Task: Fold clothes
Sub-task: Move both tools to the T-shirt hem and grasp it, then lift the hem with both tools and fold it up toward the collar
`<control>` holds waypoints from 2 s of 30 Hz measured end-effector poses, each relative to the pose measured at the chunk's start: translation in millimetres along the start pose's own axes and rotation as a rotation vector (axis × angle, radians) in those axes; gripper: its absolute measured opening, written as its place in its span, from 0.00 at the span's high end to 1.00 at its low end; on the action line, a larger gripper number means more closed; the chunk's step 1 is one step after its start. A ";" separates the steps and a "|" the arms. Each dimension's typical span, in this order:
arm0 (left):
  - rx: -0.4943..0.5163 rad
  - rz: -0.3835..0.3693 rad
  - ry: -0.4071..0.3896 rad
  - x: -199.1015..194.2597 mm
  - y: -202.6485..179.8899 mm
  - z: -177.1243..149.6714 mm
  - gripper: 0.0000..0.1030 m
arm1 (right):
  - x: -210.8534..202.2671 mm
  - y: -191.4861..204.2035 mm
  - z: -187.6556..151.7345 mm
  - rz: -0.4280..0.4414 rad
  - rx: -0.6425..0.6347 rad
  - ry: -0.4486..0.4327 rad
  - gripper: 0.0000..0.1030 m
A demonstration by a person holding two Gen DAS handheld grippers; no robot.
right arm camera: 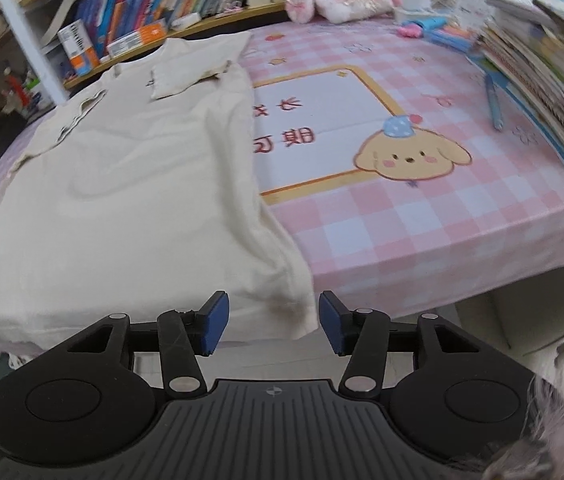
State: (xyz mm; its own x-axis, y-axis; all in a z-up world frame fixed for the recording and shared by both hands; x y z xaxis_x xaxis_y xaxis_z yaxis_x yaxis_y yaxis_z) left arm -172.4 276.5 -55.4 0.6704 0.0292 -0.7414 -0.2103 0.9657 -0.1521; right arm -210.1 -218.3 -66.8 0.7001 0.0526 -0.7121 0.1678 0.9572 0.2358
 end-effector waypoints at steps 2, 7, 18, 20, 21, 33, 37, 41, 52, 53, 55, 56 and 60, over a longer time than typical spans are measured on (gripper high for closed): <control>-0.008 -0.005 0.022 3.2 6.9 -2.6 0.20 | 5.0 -6.9 1.6 0.005 0.029 0.017 0.54; -0.007 -0.048 0.024 7.7 19.8 -3.7 0.22 | 17.9 -14.7 6.1 0.034 0.036 0.066 0.54; 0.056 -0.197 0.113 31.3 15.5 4.2 0.50 | 43.7 -19.2 10.9 0.087 -0.003 0.198 0.55; 0.065 -0.226 0.130 35.6 14.4 5.5 0.50 | 45.2 -20.8 12.0 0.099 -0.004 0.214 0.55; 0.069 -0.241 0.138 37.7 13.9 6.2 0.50 | 46.0 -21.4 13.3 0.104 -0.006 0.221 0.55; 0.077 -0.292 0.170 42.3 17.1 16.4 0.50 | 48.6 -25.9 18.4 0.131 -0.021 0.253 0.55; 0.065 -0.298 0.172 42.8 18.7 17.3 0.51 | 49.8 -23.4 20.0 0.130 -0.025 0.263 0.57; 0.055 -0.301 0.175 42.3 17.0 16.4 0.71 | 48.8 -20.2 21.5 0.154 -0.019 0.266 0.72; -0.018 -0.339 0.094 9.6 21.6 23.9 0.96 | 20.5 -15.0 27.9 0.207 -0.009 0.218 0.94; -0.024 -0.343 0.091 7.3 21.1 24.0 0.96 | 17.4 -15.1 28.5 0.212 -0.007 0.214 0.94; -0.033 -0.349 0.087 4.2 19.5 22.3 0.96 | 12.2 -15.3 29.3 0.222 0.003 0.208 0.95; -0.038 -0.352 0.086 2.8 18.7 21.2 0.96 | 10.1 -15.2 29.7 0.227 0.008 0.207 0.95; -0.046 -0.360 0.090 -1.7 17.0 17.1 0.96 | 2.3 -13.4 30.6 0.243 0.015 0.203 0.95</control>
State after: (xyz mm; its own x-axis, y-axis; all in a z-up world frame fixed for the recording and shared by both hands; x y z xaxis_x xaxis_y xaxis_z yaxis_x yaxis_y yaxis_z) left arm -165.0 297.3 -45.5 0.6422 -0.3354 -0.6893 -0.0051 0.8973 -0.4414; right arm -189.6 -239.7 -51.3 0.5682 0.3363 -0.7510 0.0240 0.9055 0.4236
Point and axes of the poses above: each gripper's, at about its wrist camera, not at the fingertips, and x roughly the way its jaws point, y to its left, z to its top, the point moved 2 cm from there along x, roughly the way its jaws point, and after that the axes turned 7 degrees about -y, right-handed, at the moved point
